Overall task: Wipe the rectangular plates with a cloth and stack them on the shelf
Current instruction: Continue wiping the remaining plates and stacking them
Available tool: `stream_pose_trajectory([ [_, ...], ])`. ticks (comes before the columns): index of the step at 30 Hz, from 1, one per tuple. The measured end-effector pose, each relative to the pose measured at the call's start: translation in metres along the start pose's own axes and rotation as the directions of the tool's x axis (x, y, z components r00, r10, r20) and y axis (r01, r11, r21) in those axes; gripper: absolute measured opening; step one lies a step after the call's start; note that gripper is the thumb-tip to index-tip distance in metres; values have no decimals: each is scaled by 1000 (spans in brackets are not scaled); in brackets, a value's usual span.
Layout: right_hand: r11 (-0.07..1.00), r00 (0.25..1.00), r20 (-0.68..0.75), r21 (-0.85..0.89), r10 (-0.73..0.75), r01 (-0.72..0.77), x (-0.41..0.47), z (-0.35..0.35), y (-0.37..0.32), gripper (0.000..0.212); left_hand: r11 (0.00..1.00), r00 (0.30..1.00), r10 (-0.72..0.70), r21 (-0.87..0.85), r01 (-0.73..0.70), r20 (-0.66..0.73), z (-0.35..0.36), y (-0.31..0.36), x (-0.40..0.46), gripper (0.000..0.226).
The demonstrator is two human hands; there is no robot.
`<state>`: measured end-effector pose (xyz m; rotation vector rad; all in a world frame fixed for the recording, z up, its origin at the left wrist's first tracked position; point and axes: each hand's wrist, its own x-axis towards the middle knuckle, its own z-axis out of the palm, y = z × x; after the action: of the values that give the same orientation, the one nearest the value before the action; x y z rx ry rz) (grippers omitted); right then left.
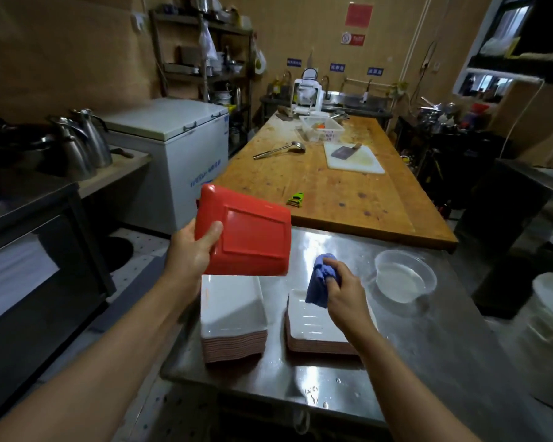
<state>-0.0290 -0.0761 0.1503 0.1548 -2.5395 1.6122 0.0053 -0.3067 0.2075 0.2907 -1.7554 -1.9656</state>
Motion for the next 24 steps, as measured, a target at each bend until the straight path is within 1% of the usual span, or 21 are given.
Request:
stream_pose_trajectory([
  [1,1000,1000,15,8,25,-25,2,3,0,29,974,994,110,196,-113,29,-5,-4,-2,20],
  [2,999,999,25,12,45,-45,3,6,0,31,906,978,193,369,-208,76,-9,-10,-5,19],
  [3,998,998,28,12,56,-57,4,8,0,32,819,959,246,500,-282,137,-13,-16,-10,15],
  [5,998,998,27,12,62,-63,6,14,1,32,620,915,298,673,-402,272,-19,-31,-18,8],
  [6,998,998,27,15,65,-65,5,15,2,31,489,884,310,738,-464,351,-20,-40,-22,8],
  [7,998,998,27,17,65,-66,4,17,3,31,336,841,326,779,-530,432,-22,-50,-26,6],
  [8,998,997,27,13,67,-67,3,17,4,31,203,790,350,783,-588,503,-24,-60,-28,4],
  [9,997,997,28,7,70,-70,2,18,6,31,115,759,334,775,-622,560,-26,-66,-32,9],
  [10,997,997,31,2,77,-77,0,18,7,31,55,735,303,759,-649,607,-27,-73,-35,17],
  [11,996,996,34,-1,84,-84,-1,18,8,31,26,726,269,749,-662,633,-28,-80,-38,22],
  [12,996,995,35,-3,92,-92,-2,18,9,31,12,710,265,734,-679,653,-30,-90,-41,22],
  [14,994,994,31,-5,105,-105,-2,19,13,30,-15,682,247,707,-707,688,-32,-102,-45,8],
  [16,992,992,25,-9,127,-127,-2,19,17,30,-33,658,242,684,-729,713,-31,-115,-49,21],
  [18,990,990,17,-13,138,-138,-4,17,19,30,-19,657,247,681,-732,713,-33,-126,-52,24],
  [20,991,991,2,-17,136,-136,-6,16,21,30,23,654,258,672,-740,711,-36,-136,-53,34],
  [23,990,990,-26,-30,140,-141,-8,16,23,30,29,660,205,670,-742,722,-44,-148,-52,34],
  [24,988,988,-34,-33,149,-150,-9,16,25,30,35,662,184,668,-743,727,-46,-152,-51,38],
])
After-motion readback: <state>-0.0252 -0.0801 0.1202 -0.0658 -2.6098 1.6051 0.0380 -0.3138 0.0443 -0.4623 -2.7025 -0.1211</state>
